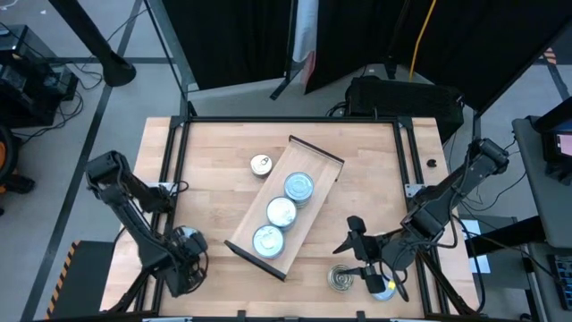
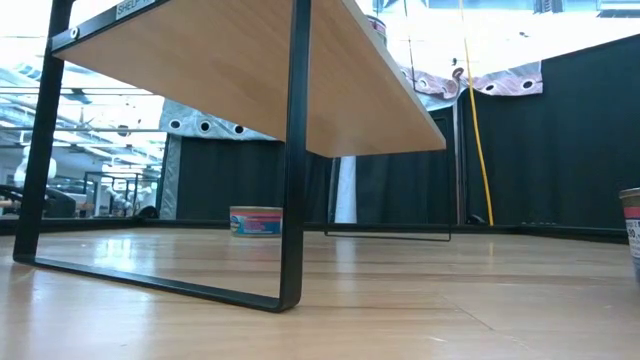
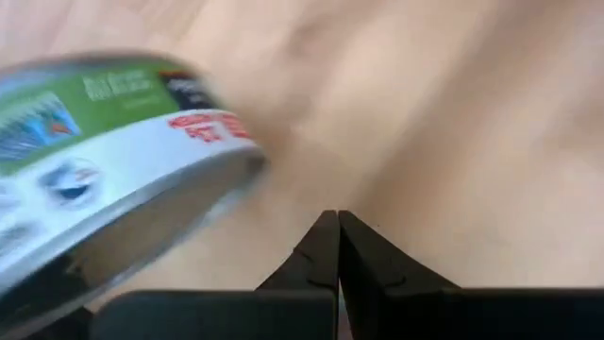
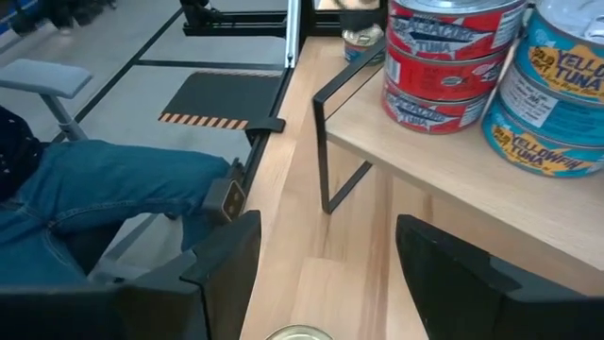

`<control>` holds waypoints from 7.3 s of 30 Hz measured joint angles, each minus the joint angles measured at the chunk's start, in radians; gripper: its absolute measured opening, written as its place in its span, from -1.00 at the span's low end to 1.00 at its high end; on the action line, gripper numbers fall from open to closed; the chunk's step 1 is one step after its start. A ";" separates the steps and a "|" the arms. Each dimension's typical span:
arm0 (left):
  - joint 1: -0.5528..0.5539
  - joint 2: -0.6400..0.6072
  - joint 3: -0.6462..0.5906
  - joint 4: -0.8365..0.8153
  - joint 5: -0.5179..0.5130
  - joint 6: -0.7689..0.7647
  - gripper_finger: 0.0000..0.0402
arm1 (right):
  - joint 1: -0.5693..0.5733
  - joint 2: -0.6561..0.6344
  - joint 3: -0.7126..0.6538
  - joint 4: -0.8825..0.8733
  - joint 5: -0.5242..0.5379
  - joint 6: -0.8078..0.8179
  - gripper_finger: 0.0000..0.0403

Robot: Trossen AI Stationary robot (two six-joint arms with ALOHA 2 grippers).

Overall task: Stack canned seafood by type on shelf
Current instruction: Stack the green tuna can on top of the other green tuna can on the shelf

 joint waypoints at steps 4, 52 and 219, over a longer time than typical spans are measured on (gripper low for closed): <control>0.000 -0.089 0.099 -0.074 -0.024 0.055 -0.98 | 0.003 0.000 0.000 -0.001 0.001 -0.001 0.18; 0.239 -0.178 -0.045 -0.184 0.117 0.813 0.02 | 0.006 0.006 0.000 0.017 0.031 -0.187 0.18; 0.693 -0.117 0.837 -0.023 -0.447 1.339 0.50 | -0.489 -0.044 0.015 0.129 -0.044 -1.442 0.15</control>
